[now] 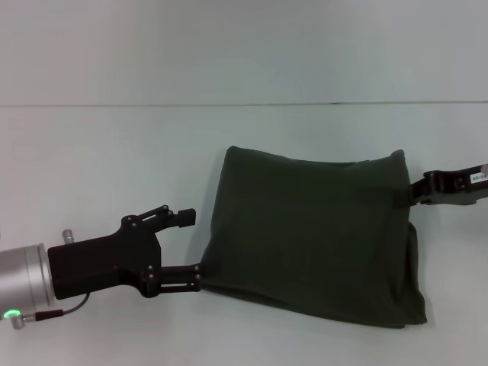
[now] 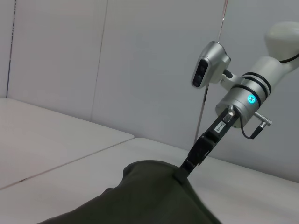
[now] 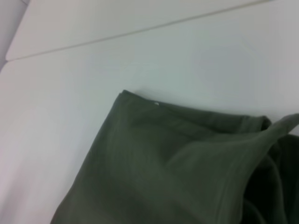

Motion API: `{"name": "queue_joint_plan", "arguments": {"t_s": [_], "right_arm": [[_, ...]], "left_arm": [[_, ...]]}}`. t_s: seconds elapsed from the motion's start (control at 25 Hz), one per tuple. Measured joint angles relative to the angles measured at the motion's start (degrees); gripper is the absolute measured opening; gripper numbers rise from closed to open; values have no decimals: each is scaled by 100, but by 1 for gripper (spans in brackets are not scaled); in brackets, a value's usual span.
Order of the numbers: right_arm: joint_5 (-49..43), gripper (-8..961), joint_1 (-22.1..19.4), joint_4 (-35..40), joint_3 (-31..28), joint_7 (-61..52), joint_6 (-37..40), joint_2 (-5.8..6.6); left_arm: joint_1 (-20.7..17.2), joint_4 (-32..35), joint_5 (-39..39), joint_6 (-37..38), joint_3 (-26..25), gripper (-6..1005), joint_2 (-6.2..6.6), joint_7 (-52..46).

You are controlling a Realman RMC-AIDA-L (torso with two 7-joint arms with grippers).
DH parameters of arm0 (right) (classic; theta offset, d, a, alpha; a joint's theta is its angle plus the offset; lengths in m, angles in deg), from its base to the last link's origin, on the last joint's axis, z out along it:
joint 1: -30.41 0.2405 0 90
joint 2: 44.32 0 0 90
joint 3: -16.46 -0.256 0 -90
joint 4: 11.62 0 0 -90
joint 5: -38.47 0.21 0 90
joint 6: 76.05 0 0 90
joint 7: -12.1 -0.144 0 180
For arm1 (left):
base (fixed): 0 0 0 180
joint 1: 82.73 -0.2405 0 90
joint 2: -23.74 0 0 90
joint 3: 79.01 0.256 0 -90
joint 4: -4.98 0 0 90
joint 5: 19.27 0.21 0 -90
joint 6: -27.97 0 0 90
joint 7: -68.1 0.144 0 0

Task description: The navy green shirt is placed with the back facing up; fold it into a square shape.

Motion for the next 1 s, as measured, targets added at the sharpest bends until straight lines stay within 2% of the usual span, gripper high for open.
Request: {"name": "queue_joint_plan", "arguments": {"t_s": [0.32, 0.6, 0.68, 0.88, 0.92, 1.0], "right_arm": [[184, 142, -343, 94, -865, 663, 337, 42], [996, 267, -1038, 50, -1276, 1987, 486, 26], [1419, 303, -1315, 30, -1400, 2721, 540, -69], [2543, 555, -1952, 28, -1562, 5081, 747, -580], [2657, 635, -2004, 27, -1561, 5444, 796, -683], [2712, 795, -2040, 23, -1535, 5913, 880, -809]], "left_arm": [[9, 16, -32, 1, 0, 945, 8, -90], [24, 25, -72, -25, -28, 945, 13, -249], [25, 17, -100, -24, -112, 945, 18, -331], [36, -5, -130, 11, -290, 945, 35, -551], [43, -5, -131, 8, -295, 945, 39, -597], [52, -7, -139, -13, -297, 945, 43, -687]]}}
